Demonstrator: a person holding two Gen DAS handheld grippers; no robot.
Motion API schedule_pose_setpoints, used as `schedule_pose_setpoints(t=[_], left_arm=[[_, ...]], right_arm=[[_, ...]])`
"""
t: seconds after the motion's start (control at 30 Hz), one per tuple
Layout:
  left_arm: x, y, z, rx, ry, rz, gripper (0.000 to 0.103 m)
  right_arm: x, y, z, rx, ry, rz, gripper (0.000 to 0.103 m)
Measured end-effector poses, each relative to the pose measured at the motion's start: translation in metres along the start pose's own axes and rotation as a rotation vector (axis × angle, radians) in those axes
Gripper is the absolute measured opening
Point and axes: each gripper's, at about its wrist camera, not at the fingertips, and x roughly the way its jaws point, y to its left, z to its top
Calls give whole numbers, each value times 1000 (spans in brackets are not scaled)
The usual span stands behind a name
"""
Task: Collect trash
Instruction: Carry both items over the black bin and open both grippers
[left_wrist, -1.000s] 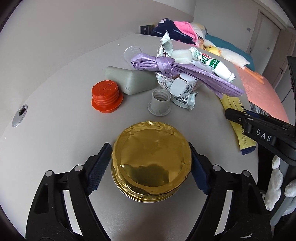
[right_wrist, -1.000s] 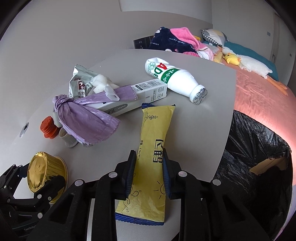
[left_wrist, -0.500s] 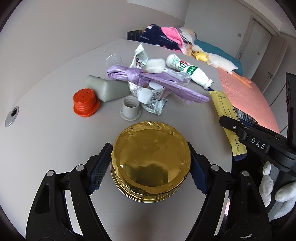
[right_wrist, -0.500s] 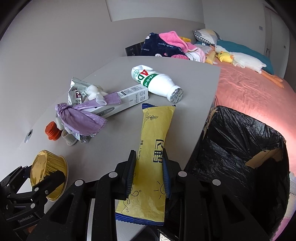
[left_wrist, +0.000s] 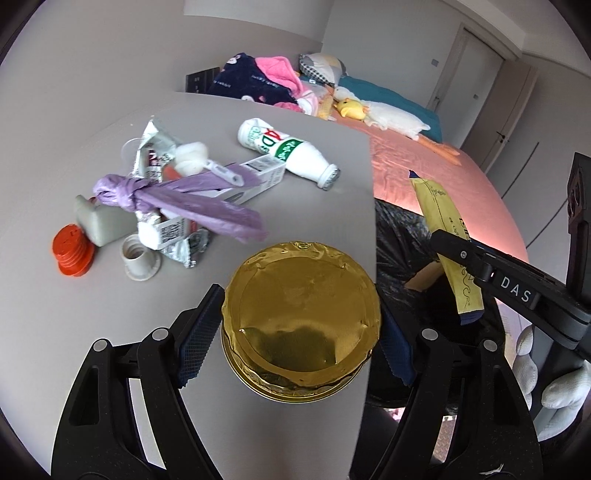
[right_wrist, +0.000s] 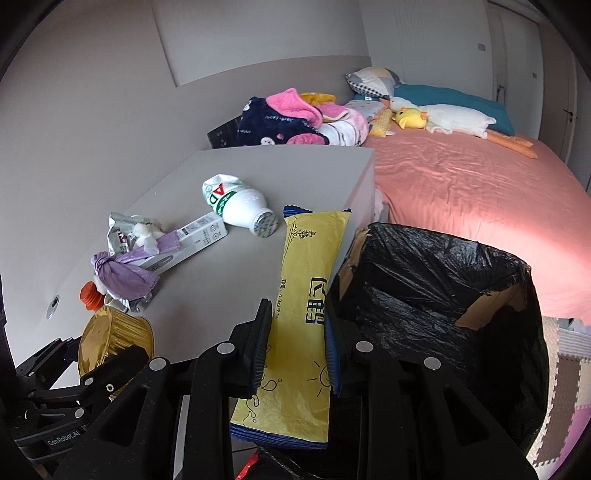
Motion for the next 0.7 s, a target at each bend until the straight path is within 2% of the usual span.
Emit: schedule_pose_setpoints(t=[0.4, 0.67, 0.7], left_arm=[[29, -54, 16, 100, 46, -142, 76], [46, -83, 26, 100, 91, -322, 76], [49, -87, 26, 104, 101, -346, 82]], right_arm=[[-18, -62, 0, 109, -24, -69, 28], [-31, -101, -1, 204, -41, -103, 28], [-34, -107, -1, 224, -50, -110, 28]])
